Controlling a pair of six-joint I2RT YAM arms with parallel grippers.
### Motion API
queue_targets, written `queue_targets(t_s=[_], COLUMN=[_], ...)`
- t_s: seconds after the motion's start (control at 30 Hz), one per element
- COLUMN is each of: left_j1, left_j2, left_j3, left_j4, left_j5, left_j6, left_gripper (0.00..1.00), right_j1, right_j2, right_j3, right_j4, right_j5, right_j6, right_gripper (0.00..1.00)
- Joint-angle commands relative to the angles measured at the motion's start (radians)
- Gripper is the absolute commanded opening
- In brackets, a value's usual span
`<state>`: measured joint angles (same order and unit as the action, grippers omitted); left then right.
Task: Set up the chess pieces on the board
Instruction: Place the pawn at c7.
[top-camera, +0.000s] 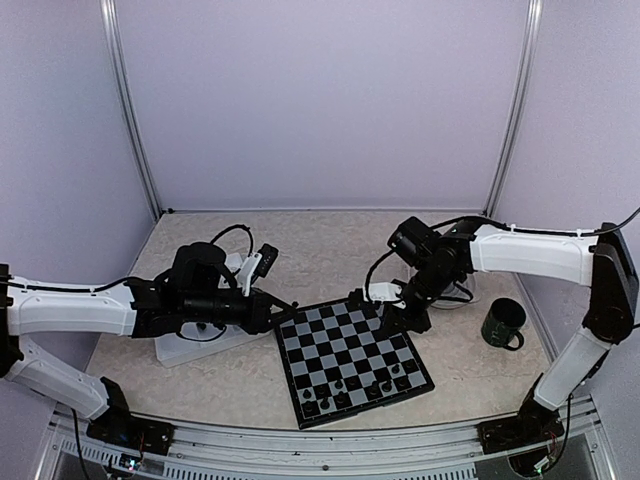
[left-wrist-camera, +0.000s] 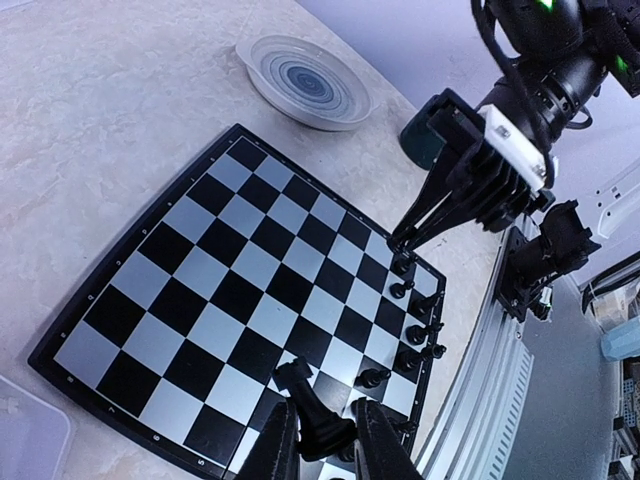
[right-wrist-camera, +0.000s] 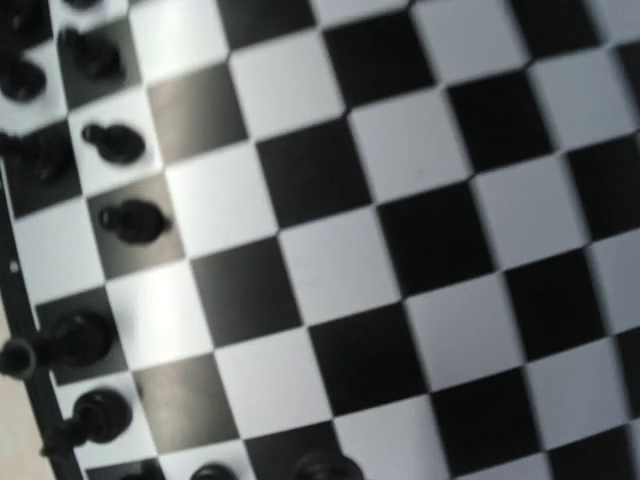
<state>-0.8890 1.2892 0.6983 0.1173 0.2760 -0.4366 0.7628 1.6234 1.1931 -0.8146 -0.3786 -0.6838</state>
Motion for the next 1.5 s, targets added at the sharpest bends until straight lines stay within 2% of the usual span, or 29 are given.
queue_targets(t_s=[0.0, 0.5, 1.47], left_j1=[-0.007, -0.005, -0.005], left_j2=[-0.010, -0.024, -0.009], left_j3=[0.009, -0.021, -0.020], left_j4=[-0.011, -0.011, -0.015], left_j5=[-0.011, -0.029, -0.028], left_j6=[0.021, 0.025, 0.030], left_gripper=[0.19, 0.19, 0.19], right_j1=[0.007, 0.103, 0.152], right_j2=[0.063, 0.159, 0.199], right_j3=[-0.007, -0.004, -0.001], right_j4=[-0.083, -0.094, -0.105], right_j5=[0.009, 0.042, 0.052], right_j6=[-0.039, -0.046, -0.046], right_gripper=[0.00, 0.03, 0.07])
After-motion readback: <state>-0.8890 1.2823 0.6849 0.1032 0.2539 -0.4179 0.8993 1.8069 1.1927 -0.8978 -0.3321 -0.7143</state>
